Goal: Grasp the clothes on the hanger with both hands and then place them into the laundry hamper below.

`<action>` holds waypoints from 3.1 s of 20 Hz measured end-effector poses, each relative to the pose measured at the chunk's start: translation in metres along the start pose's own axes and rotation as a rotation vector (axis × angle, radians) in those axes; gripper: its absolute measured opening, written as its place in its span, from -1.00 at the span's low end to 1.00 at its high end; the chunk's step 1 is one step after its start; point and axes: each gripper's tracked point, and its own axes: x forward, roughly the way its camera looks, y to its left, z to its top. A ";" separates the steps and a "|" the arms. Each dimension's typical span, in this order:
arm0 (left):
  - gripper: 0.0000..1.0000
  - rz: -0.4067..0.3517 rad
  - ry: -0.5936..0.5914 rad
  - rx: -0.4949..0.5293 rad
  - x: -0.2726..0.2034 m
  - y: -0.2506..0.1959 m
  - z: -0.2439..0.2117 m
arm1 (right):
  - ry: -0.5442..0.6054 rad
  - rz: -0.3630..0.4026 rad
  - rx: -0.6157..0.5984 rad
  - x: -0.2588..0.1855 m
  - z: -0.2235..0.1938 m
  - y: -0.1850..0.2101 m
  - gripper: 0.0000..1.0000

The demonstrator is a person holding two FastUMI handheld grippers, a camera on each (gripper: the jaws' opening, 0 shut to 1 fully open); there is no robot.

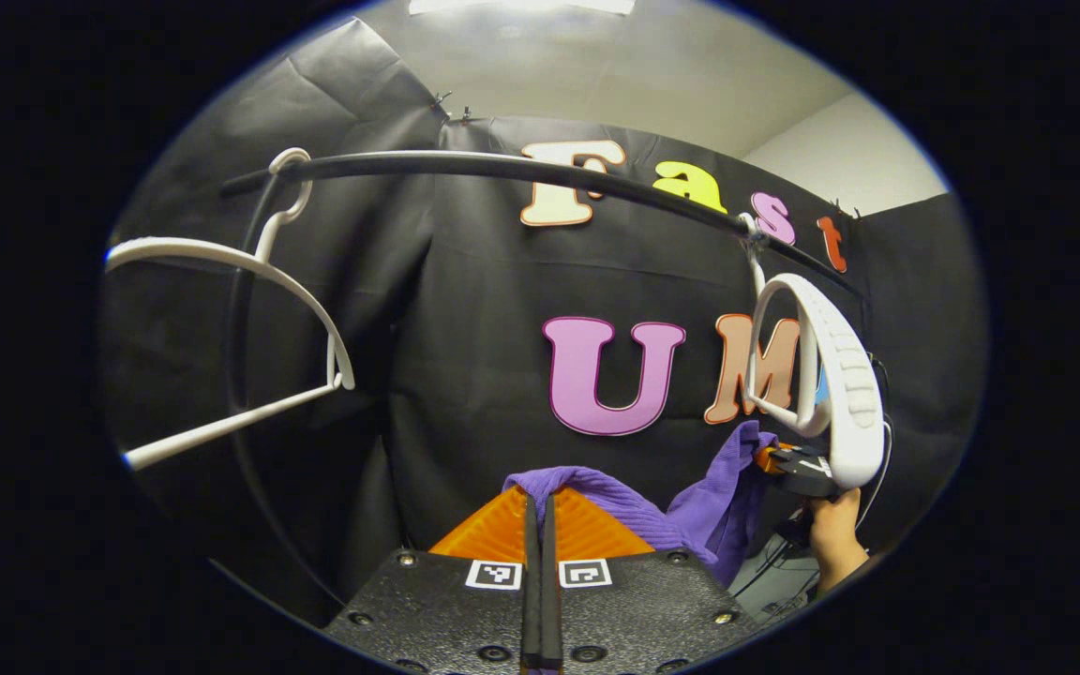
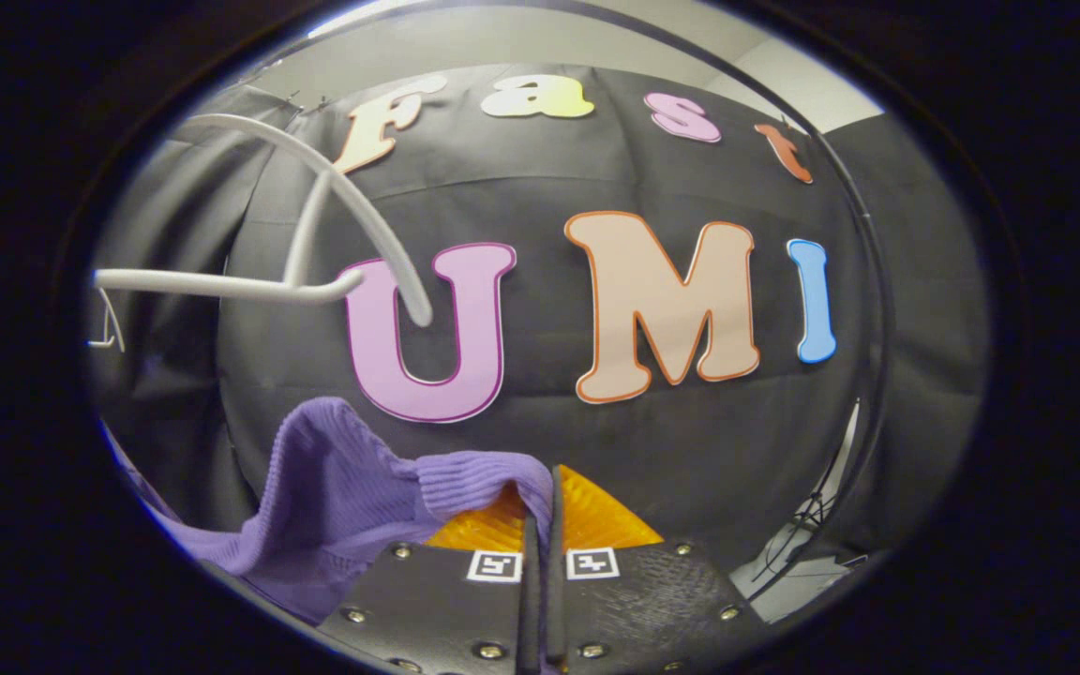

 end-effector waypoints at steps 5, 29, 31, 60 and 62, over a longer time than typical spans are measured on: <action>-0.99 -0.009 -0.021 0.043 -0.020 -0.009 -0.002 | -0.019 -0.028 -0.023 -0.045 0.004 -0.006 -0.94; -0.99 -0.147 -0.079 0.028 -0.059 -0.104 0.035 | -0.125 0.117 0.032 -0.248 0.115 0.010 -0.94; -0.99 -0.157 -0.082 0.019 -0.057 -0.111 0.038 | -0.139 0.115 0.039 -0.255 0.119 0.008 -0.94; -0.99 -0.159 -0.123 0.019 0.000 -0.136 -0.069 | -0.145 0.162 0.167 -0.233 0.020 0.032 -0.84; -0.98 -0.181 -0.135 0.032 0.004 -0.138 -0.083 | -0.117 0.161 0.149 -0.224 -0.003 0.032 -0.67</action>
